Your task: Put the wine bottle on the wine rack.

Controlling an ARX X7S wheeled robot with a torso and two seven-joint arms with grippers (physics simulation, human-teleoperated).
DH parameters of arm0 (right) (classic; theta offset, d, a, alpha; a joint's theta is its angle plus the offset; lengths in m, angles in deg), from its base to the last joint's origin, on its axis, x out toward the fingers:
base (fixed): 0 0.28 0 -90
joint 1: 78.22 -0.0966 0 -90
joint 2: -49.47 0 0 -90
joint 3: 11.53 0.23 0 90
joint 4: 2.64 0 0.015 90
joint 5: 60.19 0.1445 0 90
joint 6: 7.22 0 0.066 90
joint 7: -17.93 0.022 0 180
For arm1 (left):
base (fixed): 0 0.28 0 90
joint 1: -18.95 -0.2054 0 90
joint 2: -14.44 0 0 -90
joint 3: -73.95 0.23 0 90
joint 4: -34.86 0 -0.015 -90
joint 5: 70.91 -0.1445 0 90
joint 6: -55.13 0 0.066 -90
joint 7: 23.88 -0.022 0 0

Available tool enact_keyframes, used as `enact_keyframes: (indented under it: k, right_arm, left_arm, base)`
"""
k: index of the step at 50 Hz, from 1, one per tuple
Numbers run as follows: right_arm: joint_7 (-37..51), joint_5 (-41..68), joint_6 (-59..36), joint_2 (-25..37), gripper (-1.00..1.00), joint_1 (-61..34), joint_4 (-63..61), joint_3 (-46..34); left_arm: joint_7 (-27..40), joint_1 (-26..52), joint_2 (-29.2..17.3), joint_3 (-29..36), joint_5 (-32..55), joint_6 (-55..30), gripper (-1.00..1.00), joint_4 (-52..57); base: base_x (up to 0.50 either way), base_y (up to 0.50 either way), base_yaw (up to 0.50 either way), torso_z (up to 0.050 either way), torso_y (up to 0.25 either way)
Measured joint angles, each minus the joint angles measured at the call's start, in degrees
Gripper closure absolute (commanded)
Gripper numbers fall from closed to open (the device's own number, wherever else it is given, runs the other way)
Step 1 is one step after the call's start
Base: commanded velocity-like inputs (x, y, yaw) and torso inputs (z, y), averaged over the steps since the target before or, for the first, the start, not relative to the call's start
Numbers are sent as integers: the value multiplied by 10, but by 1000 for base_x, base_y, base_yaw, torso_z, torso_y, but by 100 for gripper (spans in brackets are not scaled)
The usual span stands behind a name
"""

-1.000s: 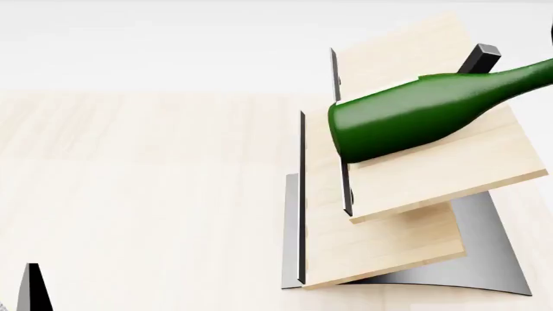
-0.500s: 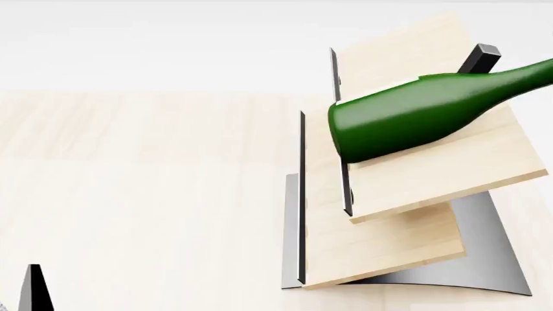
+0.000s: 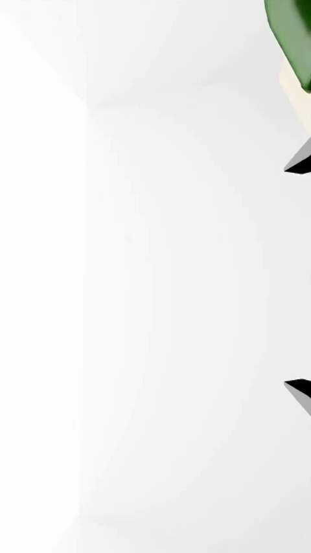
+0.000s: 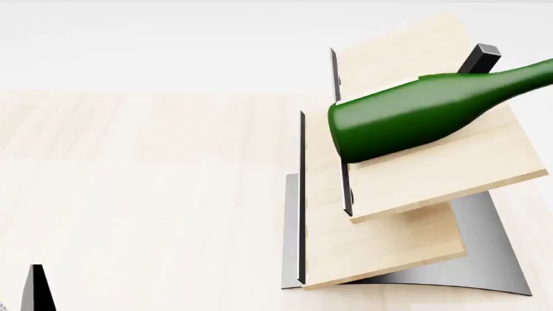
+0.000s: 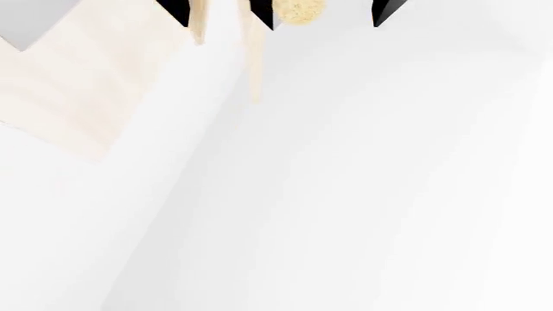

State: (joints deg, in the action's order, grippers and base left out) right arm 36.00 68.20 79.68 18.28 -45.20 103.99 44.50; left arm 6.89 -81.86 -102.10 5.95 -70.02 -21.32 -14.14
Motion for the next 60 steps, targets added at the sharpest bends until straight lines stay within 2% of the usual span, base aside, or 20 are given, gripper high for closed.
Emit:
enact_keyframes:
  k: [11,17,35,47,60]
  right_arm:
    - [-2,20,32,41,-100,55,-41,24]
    - [11,0,81,70,-100,94,-82,35]
    - [69,-307,311,128,-100,196,-208,22]
    - [164,-531,422,147,-100,259,-273,15]
    - [261,-690,522,150,-100,338,-308,28]
  left_arm:
    - [0,1,-1,1,0,-1,-100,1]
    - [1,1,-1,2,0,-1,-100,2]
    - [2,0,-2,5,-6,-5,-100,8]
    - [4,-3,-2,9,-13,-8,-100,14]
    - [4,-1,-1,13,-18,-13,-100,17]
  base:
    - [0,0,0,0,0]
    - [0,0,0,0,0]
    - [0,0,0,0,0]
    - [0,0,0,0,0]
    - [0,0,0,0,0]
